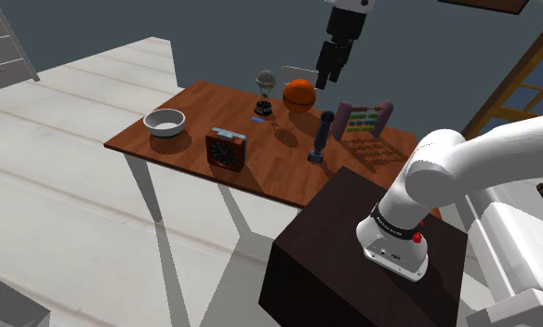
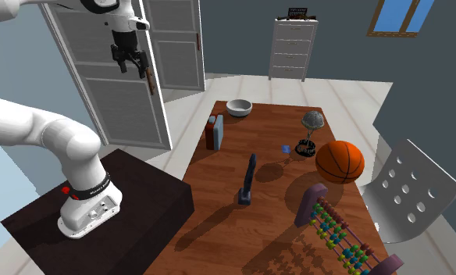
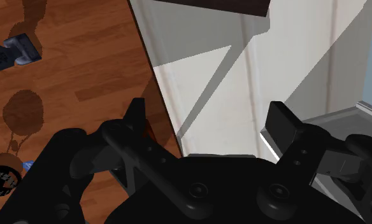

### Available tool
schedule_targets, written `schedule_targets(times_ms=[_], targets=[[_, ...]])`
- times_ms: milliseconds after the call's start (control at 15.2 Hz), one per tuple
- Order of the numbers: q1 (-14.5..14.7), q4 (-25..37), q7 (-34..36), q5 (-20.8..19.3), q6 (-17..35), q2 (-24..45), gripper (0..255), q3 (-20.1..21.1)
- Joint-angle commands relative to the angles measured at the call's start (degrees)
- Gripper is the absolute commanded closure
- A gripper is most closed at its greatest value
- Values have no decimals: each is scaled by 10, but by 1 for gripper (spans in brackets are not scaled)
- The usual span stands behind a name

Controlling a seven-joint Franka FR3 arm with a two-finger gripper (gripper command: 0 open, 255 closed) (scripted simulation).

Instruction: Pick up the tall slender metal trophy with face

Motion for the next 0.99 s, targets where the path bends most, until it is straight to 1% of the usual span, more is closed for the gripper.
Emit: schedule_targets(times_ms=[0,462,924], targets=[[0,0,0,0,0,0,0,0],[-25,-33,-100,-52,65,50,0,-75],[-45,-30,-199,-90,138,139,0,-149]])
